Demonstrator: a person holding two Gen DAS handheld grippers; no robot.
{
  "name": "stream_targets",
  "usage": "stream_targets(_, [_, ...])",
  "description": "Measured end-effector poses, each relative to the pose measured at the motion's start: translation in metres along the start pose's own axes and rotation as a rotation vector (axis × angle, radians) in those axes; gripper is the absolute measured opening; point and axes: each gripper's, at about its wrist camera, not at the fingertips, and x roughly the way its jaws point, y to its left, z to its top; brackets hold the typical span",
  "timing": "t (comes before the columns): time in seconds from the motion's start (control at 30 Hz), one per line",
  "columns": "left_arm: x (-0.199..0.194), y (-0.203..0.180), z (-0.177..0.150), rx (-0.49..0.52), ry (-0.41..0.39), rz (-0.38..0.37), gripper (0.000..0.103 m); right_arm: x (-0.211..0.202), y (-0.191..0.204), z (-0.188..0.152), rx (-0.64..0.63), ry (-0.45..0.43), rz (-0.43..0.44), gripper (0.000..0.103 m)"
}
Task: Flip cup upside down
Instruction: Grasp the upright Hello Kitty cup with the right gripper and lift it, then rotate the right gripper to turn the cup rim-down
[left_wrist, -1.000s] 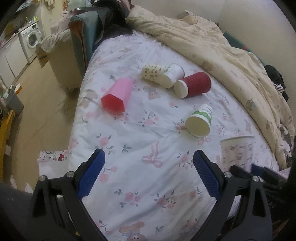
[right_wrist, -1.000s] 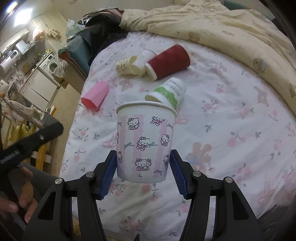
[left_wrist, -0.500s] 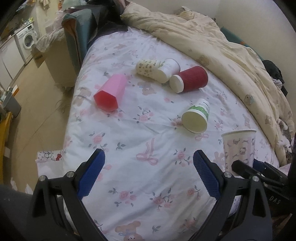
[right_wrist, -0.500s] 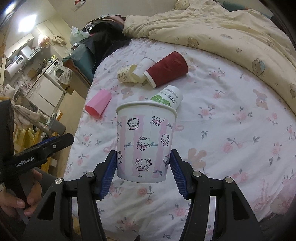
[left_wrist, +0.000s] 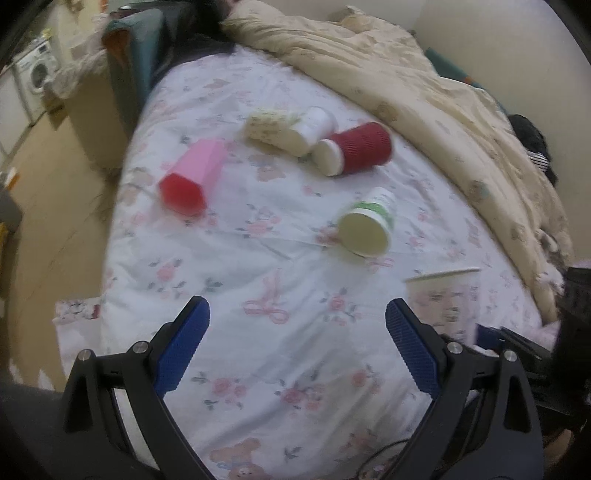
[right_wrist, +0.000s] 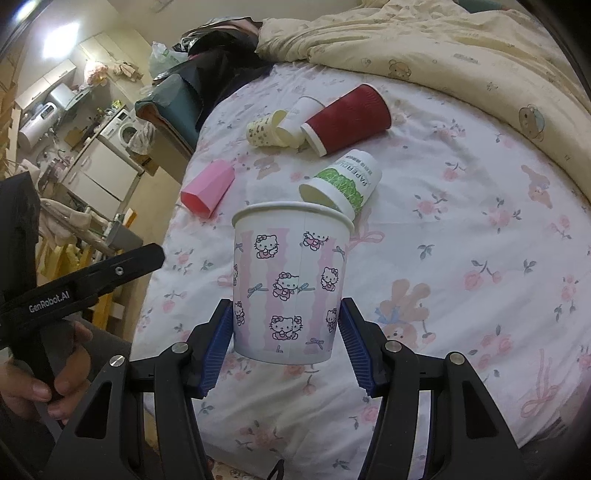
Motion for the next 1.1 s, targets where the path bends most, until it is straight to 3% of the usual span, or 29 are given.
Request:
stream_targets(0.17, [-0.004, -0.011, -0.002, 0.044, -0.010, -0.036, 0.095, 0.001, 0.003, -0.003, -0.010, 0.016, 0.055, 0.060])
stream_targets(0.47, [0.001, -0.013, -0.002, 0.034, 0.022, -0.091, 0.095, 0.017, 0.023, -0.011, -0.100, 0.093, 0.073, 0.060])
stream_targets(1.1, [0.009, -0.001, -0.001, -0.009, 0.042, -0.030, 0.095, -0.004, 0.045, -0.017, -0.216, 0.025, 0.081, 0.058])
